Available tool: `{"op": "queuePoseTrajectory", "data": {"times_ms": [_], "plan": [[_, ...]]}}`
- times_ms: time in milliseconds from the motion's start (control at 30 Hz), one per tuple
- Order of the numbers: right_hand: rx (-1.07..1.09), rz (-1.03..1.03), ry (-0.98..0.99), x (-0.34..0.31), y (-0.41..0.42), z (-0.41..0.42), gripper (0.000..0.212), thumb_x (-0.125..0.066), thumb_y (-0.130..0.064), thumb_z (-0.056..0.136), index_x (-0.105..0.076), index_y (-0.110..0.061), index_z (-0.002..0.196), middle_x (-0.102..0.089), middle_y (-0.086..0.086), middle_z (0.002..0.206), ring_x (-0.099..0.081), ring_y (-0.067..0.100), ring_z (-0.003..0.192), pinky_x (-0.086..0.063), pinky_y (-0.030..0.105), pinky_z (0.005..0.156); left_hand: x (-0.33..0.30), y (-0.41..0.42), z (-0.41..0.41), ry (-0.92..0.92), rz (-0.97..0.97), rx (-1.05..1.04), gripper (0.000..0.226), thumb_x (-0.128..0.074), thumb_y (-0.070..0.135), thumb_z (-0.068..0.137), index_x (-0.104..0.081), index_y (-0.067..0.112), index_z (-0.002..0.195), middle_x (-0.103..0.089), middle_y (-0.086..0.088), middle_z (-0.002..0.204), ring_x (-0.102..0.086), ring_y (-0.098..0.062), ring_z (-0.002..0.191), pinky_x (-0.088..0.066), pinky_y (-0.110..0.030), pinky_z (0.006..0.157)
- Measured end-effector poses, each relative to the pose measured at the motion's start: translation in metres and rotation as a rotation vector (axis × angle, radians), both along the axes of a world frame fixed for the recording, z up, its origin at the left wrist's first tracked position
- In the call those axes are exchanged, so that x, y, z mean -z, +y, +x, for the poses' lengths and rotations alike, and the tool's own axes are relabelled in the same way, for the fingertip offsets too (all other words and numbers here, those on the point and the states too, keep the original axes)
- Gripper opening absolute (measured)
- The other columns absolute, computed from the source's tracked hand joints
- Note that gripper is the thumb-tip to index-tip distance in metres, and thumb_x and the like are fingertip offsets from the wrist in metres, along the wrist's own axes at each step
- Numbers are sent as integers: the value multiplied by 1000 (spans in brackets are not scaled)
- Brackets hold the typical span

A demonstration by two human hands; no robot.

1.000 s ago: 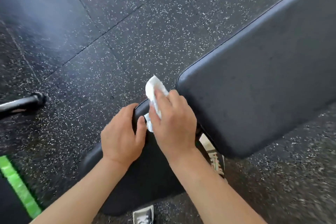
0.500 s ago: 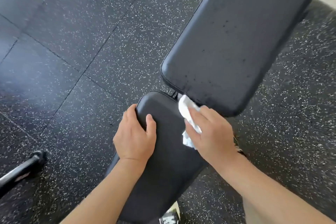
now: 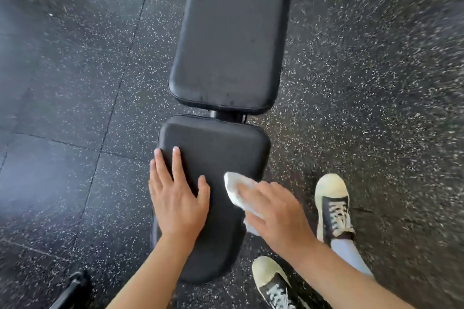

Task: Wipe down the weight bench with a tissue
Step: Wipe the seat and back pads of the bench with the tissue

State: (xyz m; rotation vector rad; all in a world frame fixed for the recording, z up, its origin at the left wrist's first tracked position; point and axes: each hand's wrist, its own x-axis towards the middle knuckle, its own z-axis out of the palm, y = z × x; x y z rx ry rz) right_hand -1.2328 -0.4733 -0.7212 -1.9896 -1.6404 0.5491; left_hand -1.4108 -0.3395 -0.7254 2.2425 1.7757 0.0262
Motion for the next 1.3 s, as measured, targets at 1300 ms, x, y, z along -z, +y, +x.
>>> {"op": "queuePoseTrajectory", "data": {"times_ms": [1300], "plan": [[1117,219,602,35,59,-36,22,-52,-38,100,-40,-21,92,-59,-4,79,-51,24,70,-39,42,63,20,3,-3,-88,123,-9,74,-40,55,93,-26,31,161,-18,-5,170,-30,-34,146,-29,-54,120]]}}
